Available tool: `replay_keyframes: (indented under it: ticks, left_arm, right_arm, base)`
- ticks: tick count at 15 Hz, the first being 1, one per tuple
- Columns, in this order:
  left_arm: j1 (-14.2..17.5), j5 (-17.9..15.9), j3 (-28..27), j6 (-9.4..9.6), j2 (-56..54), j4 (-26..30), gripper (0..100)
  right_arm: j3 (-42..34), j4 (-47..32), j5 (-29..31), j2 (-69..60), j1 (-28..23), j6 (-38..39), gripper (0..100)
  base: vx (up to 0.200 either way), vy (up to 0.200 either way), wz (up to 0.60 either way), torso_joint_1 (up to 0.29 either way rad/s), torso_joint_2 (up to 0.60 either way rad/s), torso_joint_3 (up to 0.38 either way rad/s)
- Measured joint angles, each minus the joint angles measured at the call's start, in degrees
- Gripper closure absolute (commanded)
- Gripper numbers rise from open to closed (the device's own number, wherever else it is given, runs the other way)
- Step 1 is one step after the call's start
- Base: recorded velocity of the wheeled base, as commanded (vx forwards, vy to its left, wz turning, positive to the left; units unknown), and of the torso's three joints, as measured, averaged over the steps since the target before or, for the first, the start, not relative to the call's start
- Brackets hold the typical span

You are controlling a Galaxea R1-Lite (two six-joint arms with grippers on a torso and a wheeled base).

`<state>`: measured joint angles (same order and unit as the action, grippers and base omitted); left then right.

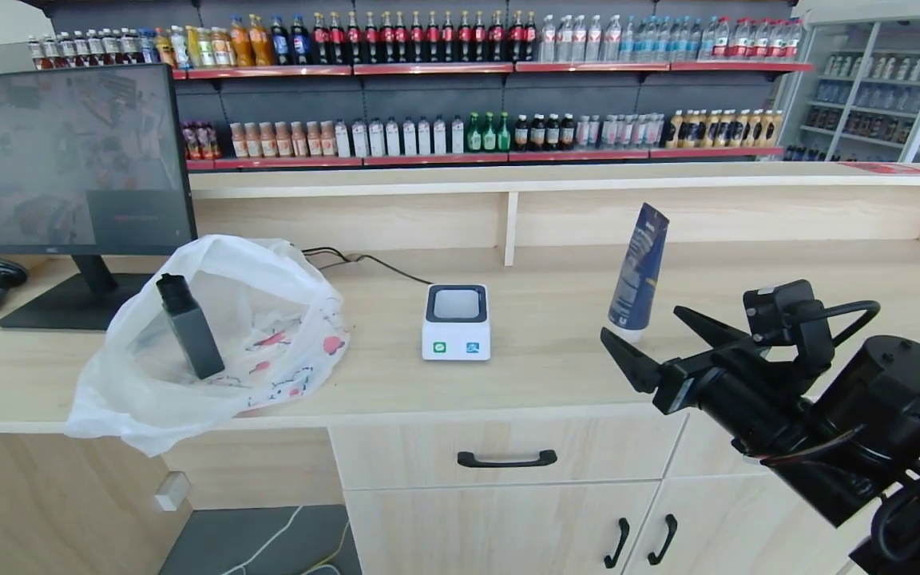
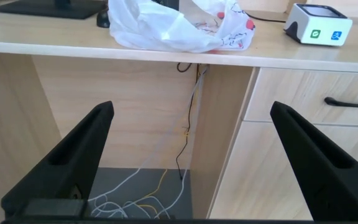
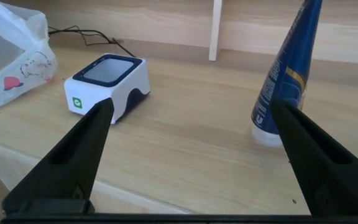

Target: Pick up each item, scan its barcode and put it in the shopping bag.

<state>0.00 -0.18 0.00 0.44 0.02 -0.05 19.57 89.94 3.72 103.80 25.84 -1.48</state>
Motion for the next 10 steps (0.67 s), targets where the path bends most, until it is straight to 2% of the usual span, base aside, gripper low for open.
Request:
replay_keyframes:
  ticks: [5,10]
  left_arm:
    - [0.0,0.0,0.0,0.1,0.0,0.0,0]
    - [0.0,0.0,0.0,0.1,0.0,0.0,0]
  right_arm:
    - [-1.2,0.0,0.1,0.6,-2.2,0.0,0]
    - [0.2,0.0,0.0,3.2,-9.4,0.1,0]
  base:
    - [0.0,0.0,0.0,0.0,0.0,0.0]
    - [0.0,0.0,0.0,0.0,0.0,0.0]
